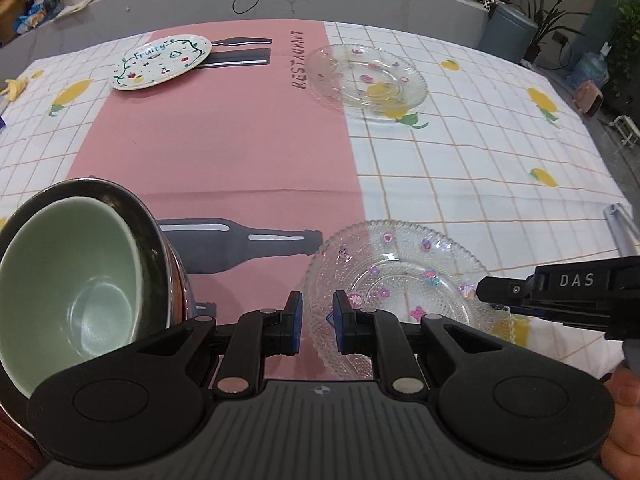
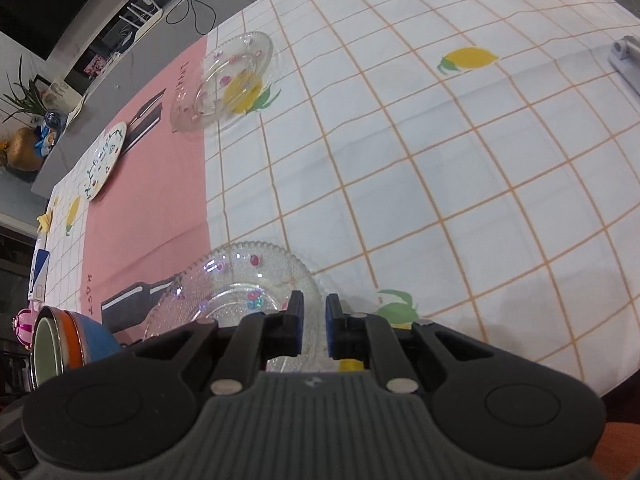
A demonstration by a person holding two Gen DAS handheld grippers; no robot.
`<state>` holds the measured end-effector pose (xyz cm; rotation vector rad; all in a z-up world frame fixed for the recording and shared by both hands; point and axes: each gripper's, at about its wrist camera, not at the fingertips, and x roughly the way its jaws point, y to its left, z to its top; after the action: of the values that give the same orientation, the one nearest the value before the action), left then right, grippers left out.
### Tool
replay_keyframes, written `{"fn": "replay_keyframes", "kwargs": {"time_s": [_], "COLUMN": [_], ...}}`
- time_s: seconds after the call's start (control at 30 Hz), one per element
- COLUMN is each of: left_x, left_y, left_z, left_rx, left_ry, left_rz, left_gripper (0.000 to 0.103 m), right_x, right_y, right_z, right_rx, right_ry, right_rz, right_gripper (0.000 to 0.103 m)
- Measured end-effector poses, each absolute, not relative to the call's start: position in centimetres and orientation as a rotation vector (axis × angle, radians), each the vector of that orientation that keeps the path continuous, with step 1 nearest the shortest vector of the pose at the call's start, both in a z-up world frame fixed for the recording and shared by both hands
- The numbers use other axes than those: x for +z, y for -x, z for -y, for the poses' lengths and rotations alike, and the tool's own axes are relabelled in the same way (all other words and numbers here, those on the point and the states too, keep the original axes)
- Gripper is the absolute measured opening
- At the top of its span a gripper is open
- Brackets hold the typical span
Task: Organize plates and bowls
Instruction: 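Carry the glass plate with both grippers toward the bowl stack, then lower the glass plate beside the bowl stack and open both grippers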
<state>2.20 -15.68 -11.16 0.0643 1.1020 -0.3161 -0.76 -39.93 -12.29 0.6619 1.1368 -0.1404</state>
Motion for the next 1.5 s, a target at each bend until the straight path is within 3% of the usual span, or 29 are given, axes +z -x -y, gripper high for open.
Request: {"fn": "replay_keyframes", "kwargs": {"time_s": [0.6,0.73,0.83,0.97,1.13,1.5], "left_x": [-12.7,-12.5,-11.8,-10.1,-7.7,-5.5], "left_y": [-2.7,-2.7,-2.6,-2.7,-3.5,-6.6], "left_z": [16.8,16.6,16.4,16.1,15.7,15.4], "left_rx": [-0.280,-0.289,-0.297,-0.304,-0.321,-0.280], "left_ry": [-0.103,-0.089,-0.079,-0.047,0.015,0.079], "left_rz": [-1.082,-1.082,-1.061,-1.019,-0.958,-0.899], "left_gripper": [0.017,0.018,0.025,0.033,0.034,0.035], "right_x": [-12.5,-12.3,-11.5,-10.6,-9.2,-7.5], "right_y": [0.0,0.2,0.7,1.1,1.1,-1.5], "right_z": [39.1,39.2,39.1,38.7,38.1,39.0], "right_rx": [-0.165,-0.162,-0.174,-0.171,-0.176,-0.219], "right_ry": [-0.583,-0.604,-0.589,-0.552,-0.490,-0.481], "right_rz": [-1.107,-1.092,-1.050,-0.995,-0.920,-0.829], "right_gripper": [0.015,0.025,0.034,0.036,0.042,0.043]}}
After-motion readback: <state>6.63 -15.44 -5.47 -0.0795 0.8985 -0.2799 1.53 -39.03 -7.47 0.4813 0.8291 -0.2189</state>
